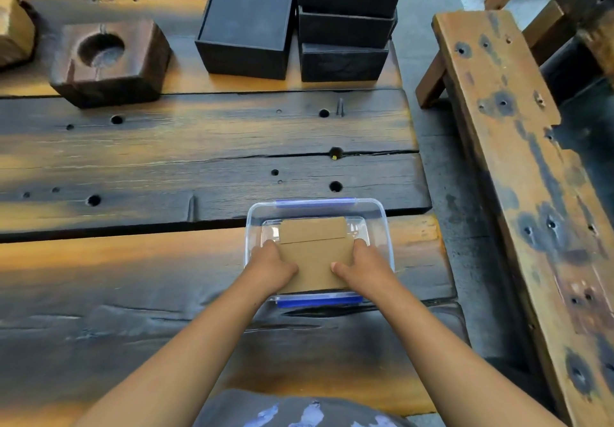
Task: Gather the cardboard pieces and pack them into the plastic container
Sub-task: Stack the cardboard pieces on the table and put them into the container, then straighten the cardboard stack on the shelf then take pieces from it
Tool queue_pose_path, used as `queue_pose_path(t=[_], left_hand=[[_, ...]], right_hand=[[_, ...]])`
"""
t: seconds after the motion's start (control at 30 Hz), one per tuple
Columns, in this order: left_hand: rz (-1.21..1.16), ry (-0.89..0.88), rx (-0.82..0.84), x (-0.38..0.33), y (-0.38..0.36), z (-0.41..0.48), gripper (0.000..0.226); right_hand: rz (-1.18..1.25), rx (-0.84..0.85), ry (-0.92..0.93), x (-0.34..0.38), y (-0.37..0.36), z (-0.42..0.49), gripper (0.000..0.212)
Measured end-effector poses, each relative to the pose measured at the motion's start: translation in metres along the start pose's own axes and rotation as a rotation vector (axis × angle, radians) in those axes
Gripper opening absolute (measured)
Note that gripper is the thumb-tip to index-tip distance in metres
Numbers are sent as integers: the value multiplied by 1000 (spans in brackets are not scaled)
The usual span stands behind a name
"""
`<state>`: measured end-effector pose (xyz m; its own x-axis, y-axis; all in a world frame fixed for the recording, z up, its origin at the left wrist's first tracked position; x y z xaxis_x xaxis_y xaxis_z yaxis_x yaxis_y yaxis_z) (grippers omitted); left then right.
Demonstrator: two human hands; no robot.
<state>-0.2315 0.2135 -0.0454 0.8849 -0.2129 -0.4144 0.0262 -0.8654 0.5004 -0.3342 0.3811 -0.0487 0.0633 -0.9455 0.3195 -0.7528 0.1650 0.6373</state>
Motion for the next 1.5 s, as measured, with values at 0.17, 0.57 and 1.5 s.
queue_pose_path(t=[0.17,0.57,1.5], left_hand=[[-35,4,-10,1,-2,3,48],[-97,36,13,6,-6,1,52],[491,-701,293,-3,-15,-129,36]], right_hand=[[-105,-2,23,4,-4,-1,69],[-288,53,7,4,-5,-2,24],[28,-292,-133,-34,-53,-197,55]])
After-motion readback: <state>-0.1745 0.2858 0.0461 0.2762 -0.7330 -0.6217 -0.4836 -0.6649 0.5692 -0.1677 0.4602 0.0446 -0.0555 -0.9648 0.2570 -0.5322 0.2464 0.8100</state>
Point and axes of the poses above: each hand's wrist, its own z-axis towards the middle knuckle, its own y-axis out of the back of the hand, x = y × z, the point moved 6 cm from there along z, towards the middle knuckle, and after that the axes turned 3 degrees about -z, right-handed, at the moved point
